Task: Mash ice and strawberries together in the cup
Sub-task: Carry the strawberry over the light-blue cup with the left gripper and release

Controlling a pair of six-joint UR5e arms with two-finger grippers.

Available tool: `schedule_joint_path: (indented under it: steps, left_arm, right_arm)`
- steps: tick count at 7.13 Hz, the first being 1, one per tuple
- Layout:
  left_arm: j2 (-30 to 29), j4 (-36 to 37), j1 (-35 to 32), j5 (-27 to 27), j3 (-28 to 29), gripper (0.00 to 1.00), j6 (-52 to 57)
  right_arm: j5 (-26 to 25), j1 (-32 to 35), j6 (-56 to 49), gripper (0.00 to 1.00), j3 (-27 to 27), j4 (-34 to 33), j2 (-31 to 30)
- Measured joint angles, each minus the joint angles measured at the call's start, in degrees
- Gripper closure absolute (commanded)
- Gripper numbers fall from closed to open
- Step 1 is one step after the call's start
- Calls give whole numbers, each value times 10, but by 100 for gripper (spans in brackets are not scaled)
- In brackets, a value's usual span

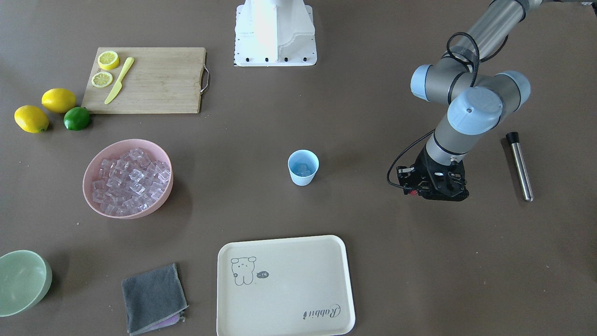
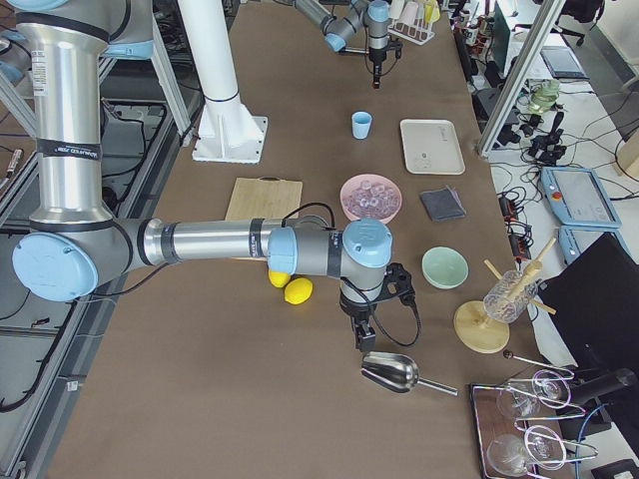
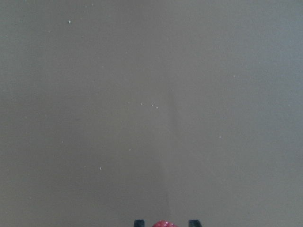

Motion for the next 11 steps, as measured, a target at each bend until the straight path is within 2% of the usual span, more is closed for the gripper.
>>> schedule_joint_path:
  steps: [2,3,5,8,9,11]
  left_arm:
    - [-86,116,3,-4,-42,73,-49]
    - [-110,140,17,-3,-55,73,-86]
    - [-149,148,58,4,-58,70,-159]
    - [-172,125,106,55,-44,67,-222]
    - [-172,99,111,60,-26,1,-225]
    - [-169,69,112,62,-9,2,-225]
  right_arm:
    - [-9,0,0,1,-1,-1,2]
    - [-10,0,0,1,-2,-1,2]
    - [7,0,6,1,-3,-1,2]
    - [25,1,8,1,5,0,0]
    - [25,2,6,1,5,1,0]
    - [22,3,4,1,5,1,-1]
